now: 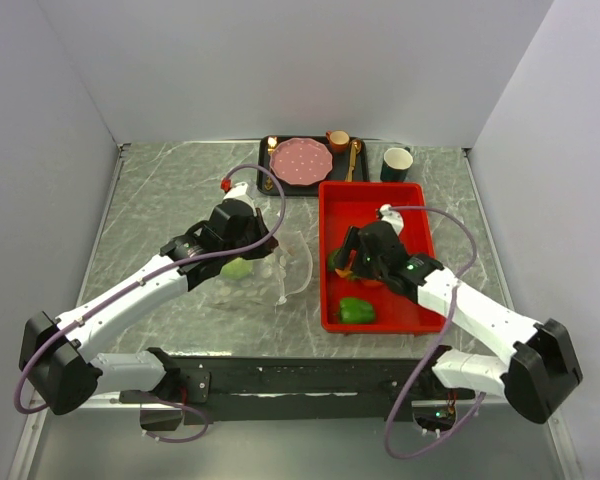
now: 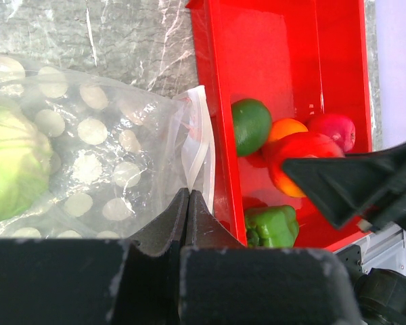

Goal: Place the food in the zip-top bag and seal the zipper
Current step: Pick up the fake fruit from the bin, then place the fake fruit in the zipper food storage bag.

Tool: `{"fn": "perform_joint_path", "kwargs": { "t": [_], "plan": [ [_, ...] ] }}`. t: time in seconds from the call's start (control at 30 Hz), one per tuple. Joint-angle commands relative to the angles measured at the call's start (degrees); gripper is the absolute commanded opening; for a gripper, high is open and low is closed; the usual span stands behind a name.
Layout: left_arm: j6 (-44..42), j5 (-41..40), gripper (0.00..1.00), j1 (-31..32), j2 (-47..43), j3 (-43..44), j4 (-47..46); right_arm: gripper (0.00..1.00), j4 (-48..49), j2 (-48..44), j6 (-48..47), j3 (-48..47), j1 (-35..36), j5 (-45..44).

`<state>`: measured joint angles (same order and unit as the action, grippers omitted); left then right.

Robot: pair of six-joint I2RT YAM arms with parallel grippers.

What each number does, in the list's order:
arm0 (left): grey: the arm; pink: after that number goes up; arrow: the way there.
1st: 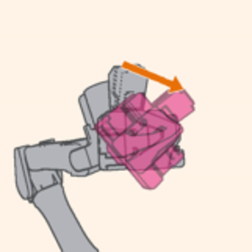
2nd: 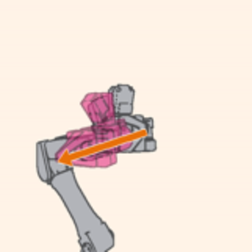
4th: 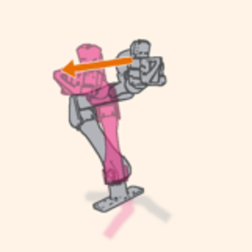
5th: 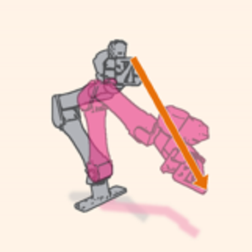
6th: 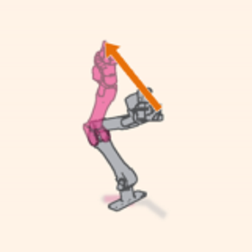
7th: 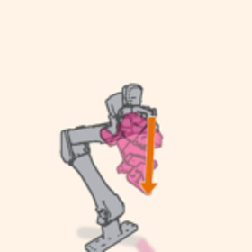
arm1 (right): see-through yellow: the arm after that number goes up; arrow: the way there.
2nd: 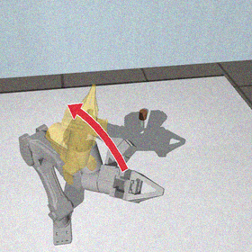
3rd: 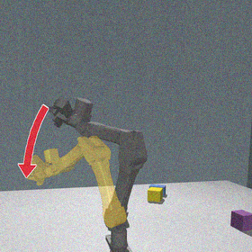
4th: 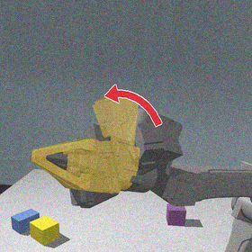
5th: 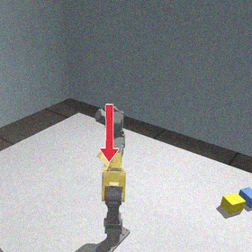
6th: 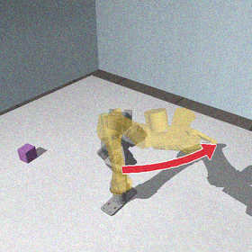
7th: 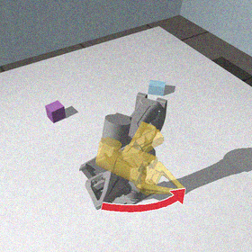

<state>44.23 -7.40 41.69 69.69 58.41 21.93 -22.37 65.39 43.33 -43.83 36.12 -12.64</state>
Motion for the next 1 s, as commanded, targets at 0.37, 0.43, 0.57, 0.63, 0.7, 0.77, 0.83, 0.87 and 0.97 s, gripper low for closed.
{"fn": "perform_joint_path", "kwargs": {
  "t": [0.37, 0.43, 0.57, 0.63, 0.7, 0.77, 0.83, 0.87, 0.97],
  "plan": [
    [-0.3, -0.6, 0.01, 0.1, -1.7, 0.8, -0.8, 0.67, 15.6, 1.0, -1.9, -4.5, 1.5, 19.8],
    [-0.4, -0.8, 0.01, 0.1, -1.8, 0.9, -0.8, 0.67, 16.3, 3.4, -2.5, -6.1, 1.9, 22.9],
    [-0.1, -1.0, 0.01, 0.1, -2.1, 0.5, -0.7, 0.67, 16.9, 6.0, -3.7, -8.1, 3.7, 25.2],
    [0.1, -0.5, 0.01, 0.1, -2.2, 0.2, -1.0, 0.68, 16.1, 7.6, -4.3, -9.5, 4.4, 25.2],
    [0.2, -0.4, 0.01, 0.1, -2.5, 0.1, -1.3, 0.68, 15.9, 8.8, -4.7, -10.1, 4.6, 25.7],
    [-0.1, -0.7, 0.01, 0.1, -2.8, 0.3, -1.0, 0.69, 16.6, 10.4, -5.2, -10.7, 4.8, 27.5],
    [-0.1, -1.6, 0.01, 0.1, -3.1, 0.6, -0.5, 0.68, 17.0, 12.1, -5.2, -11.5, 5.2, 28.4],
    [-0.1, -1.8, 0.01, 0.1, -3.4, 0.7, -0.4, 0.68, 16.7, 12.9, -5.1, -12.1, 5.4, 28.9],
    [-0.3, -2.3, 0.01, 0.1, -4.1, 1.3, 0.1, 0.72, 15.4, 15.8, -5.6, -14.3, 5.8, 29.3]
  ]
}}
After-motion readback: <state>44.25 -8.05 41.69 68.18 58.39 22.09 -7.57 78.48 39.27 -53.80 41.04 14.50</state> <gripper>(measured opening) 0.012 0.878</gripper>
